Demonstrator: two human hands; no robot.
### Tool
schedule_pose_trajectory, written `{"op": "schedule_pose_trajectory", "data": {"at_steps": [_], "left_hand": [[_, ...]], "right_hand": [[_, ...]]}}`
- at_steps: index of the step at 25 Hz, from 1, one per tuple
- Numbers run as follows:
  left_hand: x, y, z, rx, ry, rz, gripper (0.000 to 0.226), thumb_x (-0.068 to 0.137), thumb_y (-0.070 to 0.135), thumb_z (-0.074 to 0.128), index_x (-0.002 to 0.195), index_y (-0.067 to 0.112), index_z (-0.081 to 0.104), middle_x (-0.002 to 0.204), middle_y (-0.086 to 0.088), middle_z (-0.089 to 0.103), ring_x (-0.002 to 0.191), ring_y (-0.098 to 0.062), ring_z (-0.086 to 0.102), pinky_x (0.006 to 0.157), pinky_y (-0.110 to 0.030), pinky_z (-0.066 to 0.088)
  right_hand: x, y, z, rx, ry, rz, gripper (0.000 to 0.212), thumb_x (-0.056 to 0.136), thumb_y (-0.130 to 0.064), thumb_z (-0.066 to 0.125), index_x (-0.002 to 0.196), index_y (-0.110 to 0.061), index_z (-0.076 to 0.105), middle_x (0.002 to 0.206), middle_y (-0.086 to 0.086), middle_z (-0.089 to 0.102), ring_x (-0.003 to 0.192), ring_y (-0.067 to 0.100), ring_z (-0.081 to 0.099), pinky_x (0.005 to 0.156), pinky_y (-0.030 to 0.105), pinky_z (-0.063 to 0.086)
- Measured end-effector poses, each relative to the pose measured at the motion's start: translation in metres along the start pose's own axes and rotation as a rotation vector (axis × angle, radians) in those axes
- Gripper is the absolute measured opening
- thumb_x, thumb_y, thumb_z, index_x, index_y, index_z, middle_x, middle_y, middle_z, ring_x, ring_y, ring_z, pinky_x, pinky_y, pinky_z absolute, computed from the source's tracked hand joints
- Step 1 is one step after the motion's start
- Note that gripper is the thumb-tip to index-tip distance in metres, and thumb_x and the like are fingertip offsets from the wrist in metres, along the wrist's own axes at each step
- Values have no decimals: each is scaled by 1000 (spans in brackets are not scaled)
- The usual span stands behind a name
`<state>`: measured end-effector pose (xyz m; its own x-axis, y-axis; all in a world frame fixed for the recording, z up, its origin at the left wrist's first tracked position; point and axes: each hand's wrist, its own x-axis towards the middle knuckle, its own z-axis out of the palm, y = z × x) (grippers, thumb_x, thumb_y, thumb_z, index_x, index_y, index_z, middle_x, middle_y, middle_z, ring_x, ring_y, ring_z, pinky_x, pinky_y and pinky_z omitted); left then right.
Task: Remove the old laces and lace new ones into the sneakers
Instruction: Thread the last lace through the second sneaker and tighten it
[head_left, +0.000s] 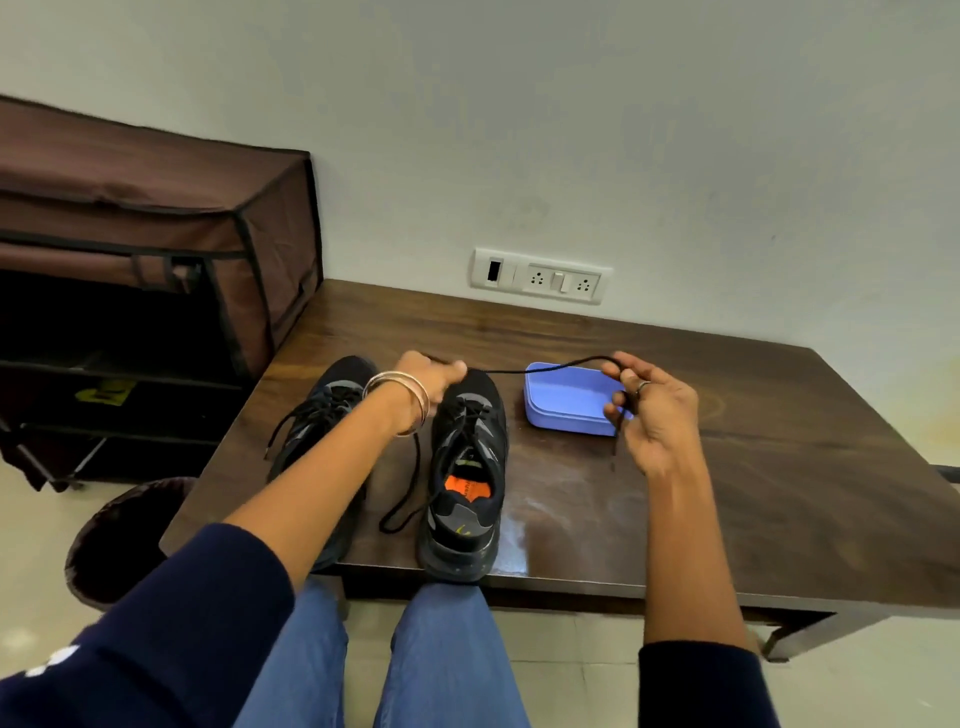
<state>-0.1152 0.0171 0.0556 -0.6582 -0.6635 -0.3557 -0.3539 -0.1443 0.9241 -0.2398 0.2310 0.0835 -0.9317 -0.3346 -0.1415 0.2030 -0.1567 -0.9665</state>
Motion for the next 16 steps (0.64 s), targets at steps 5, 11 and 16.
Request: {"op": "schedule_pose_trajectory", "data": {"at_steps": [5,11,16], "left_hand": [[-19,-8,22,1097,199,158,31,78,36,74,101,18,67,109,-7,65,110,-33,57,94,-48,39],[-16,13,19,767,70,805,62,80,18,70,138,15,47,132,-9,51,122,-26,48,99,-29,35],[-20,20,10,442,1,868,42,83,-2,65,122,11,64,101,-4,70,80,-7,63,77,-9,50]], "right_hand": [[-7,0,40,-80,-133,-62,4,91,-1,61,95,-2,62,82,16,71,42,11,48,47,26,51],[-10,1,76,-557,-284,-241,14,94,-5,58,92,-8,72,81,9,70,46,-3,51,49,24,43],[-10,-8,88,-492,-330,-176,3,86,0,68,88,-2,69,71,11,68,47,9,58,47,20,50]]}}
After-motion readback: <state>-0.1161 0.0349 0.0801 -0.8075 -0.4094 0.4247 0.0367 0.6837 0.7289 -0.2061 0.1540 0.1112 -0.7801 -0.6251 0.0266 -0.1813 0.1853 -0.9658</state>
